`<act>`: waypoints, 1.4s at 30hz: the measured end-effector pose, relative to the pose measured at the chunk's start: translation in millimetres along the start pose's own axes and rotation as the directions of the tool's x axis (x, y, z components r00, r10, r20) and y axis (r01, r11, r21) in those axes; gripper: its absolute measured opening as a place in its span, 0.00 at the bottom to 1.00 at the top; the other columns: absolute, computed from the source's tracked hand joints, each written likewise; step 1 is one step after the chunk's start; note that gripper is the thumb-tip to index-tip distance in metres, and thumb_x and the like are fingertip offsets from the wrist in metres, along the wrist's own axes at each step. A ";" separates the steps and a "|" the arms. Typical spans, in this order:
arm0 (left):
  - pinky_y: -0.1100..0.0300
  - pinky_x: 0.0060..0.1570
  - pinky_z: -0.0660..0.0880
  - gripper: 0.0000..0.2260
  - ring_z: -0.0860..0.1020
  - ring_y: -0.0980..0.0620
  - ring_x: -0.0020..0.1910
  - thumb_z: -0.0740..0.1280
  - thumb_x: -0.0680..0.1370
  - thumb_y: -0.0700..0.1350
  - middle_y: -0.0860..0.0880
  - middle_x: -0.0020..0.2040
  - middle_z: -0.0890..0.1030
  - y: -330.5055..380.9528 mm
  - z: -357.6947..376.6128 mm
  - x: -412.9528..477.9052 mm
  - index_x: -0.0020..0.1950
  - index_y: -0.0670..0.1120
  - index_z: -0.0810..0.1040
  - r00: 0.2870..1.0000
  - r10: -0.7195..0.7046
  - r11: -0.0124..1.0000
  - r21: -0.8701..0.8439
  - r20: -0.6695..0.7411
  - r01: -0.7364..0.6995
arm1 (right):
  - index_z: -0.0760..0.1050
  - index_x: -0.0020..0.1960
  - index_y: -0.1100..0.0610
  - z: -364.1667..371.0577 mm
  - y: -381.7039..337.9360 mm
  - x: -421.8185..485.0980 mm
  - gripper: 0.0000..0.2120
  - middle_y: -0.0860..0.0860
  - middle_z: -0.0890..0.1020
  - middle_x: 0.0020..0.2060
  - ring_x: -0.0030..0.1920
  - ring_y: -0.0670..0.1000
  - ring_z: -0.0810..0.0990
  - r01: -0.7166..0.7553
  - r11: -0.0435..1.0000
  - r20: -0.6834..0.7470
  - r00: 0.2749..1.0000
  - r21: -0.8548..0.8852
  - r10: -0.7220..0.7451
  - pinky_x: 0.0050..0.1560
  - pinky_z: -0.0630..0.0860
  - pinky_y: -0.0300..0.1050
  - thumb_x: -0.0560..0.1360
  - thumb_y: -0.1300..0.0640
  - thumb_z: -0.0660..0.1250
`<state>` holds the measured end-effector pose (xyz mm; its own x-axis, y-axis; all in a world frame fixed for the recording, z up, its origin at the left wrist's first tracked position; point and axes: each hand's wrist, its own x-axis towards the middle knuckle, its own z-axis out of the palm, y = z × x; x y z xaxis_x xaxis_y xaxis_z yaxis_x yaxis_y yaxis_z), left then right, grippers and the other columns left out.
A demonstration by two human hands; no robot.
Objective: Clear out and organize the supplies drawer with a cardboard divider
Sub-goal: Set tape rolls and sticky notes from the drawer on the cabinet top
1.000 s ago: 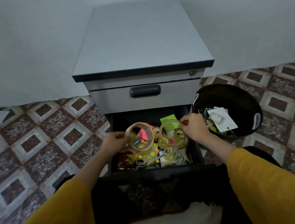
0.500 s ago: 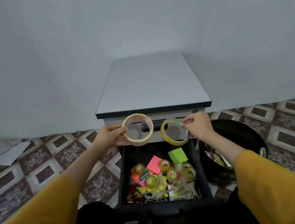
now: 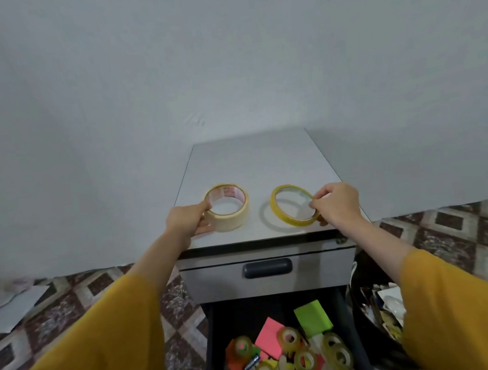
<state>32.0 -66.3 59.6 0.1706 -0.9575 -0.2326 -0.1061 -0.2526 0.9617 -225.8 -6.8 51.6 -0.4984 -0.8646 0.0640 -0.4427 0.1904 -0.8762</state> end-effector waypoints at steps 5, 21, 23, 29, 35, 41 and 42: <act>0.52 0.42 0.81 0.09 0.79 0.47 0.31 0.72 0.72 0.43 0.42 0.36 0.78 7.1 11.6 35.0 0.40 0.38 0.77 0.998 -0.034 0.999 0.012 -0.060 0.035 | 0.76 0.34 0.60 10.5 -3.3 26.3 0.08 0.59 0.81 0.34 0.27 0.55 0.78 -0.029 0.999 -0.013 0.999 0.018 0.029 0.28 0.79 0.45 0.70 0.68 0.69; 0.59 0.37 0.79 0.12 0.76 0.53 0.19 0.72 0.73 0.45 0.44 0.32 0.76 11.0 16.8 62.9 0.36 0.39 0.74 0.996 0.015 0.979 0.204 -0.085 0.003 | 0.78 0.36 0.65 44.3 -20.3 52.3 0.04 0.58 0.79 0.29 0.25 0.54 0.78 -0.047 0.998 0.057 0.997 0.044 0.044 0.32 0.80 0.47 0.70 0.69 0.68; 0.61 0.35 0.75 0.11 0.76 0.49 0.25 0.70 0.74 0.46 0.45 0.31 0.75 7.6 10.0 59.2 0.37 0.40 0.75 0.989 0.111 0.944 0.320 -0.095 -0.075 | 0.78 0.37 0.65 50.1 -27.8 53.0 0.04 0.58 0.79 0.29 0.25 0.54 0.78 -0.039 0.998 0.066 0.997 0.050 0.036 0.31 0.80 0.46 0.70 0.69 0.68; 0.59 0.63 0.64 0.14 0.72 0.43 0.62 0.60 0.79 0.39 0.40 0.63 0.76 -31.0 -17.5 46.5 0.61 0.35 0.76 0.857 0.494 0.521 0.740 0.145 -0.425 | 0.76 0.33 0.64 78.3 -59.6 61.3 0.07 0.57 0.79 0.28 0.25 0.55 0.78 0.024 0.998 0.077 0.997 0.065 -0.029 0.33 0.81 0.50 0.70 0.69 0.69; 0.61 0.70 0.50 0.19 0.60 0.45 0.73 0.54 0.82 0.42 0.42 0.73 0.64 -41.3 -16.8 50.5 0.72 0.39 0.64 0.859 0.462 0.427 0.794 0.220 -0.433 | 0.78 0.36 0.67 106.8 -80.0 68.8 0.04 0.62 0.82 0.32 0.32 0.60 0.83 0.070 0.996 0.079 0.994 0.052 -0.074 0.38 0.82 0.54 0.69 0.69 0.68; 0.64 0.70 0.47 0.20 0.57 0.47 0.74 0.53 0.82 0.43 0.43 0.75 0.61 -41.2 -16.2 49.3 0.73 0.39 0.62 0.858 0.465 0.433 0.789 0.219 -0.436 | 0.80 0.39 0.70 127.9 -88.6 69.2 0.03 0.63 0.82 0.34 0.36 0.62 0.83 0.108 0.994 0.090 0.990 0.010 -0.109 0.38 0.81 0.58 0.67 0.70 0.68; 0.64 0.69 0.46 0.20 0.57 0.48 0.74 0.53 0.82 0.43 0.43 0.75 0.61 -41.3 -16.3 49.3 0.73 0.39 0.62 0.857 0.468 0.437 0.786 0.217 -0.437 | 0.80 0.39 0.70 129.8 -89.1 69.1 0.03 0.63 0.82 0.34 0.36 0.61 0.83 0.111 0.994 0.093 0.990 0.003 -0.110 0.38 0.81 0.57 0.67 0.70 0.68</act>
<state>60.8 -100.7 10.8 -0.1159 -0.9688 0.2191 -0.8909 0.1989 0.4083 -124.1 -143.8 72.1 -0.3753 -0.9197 0.1158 -0.4926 0.0921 -0.8654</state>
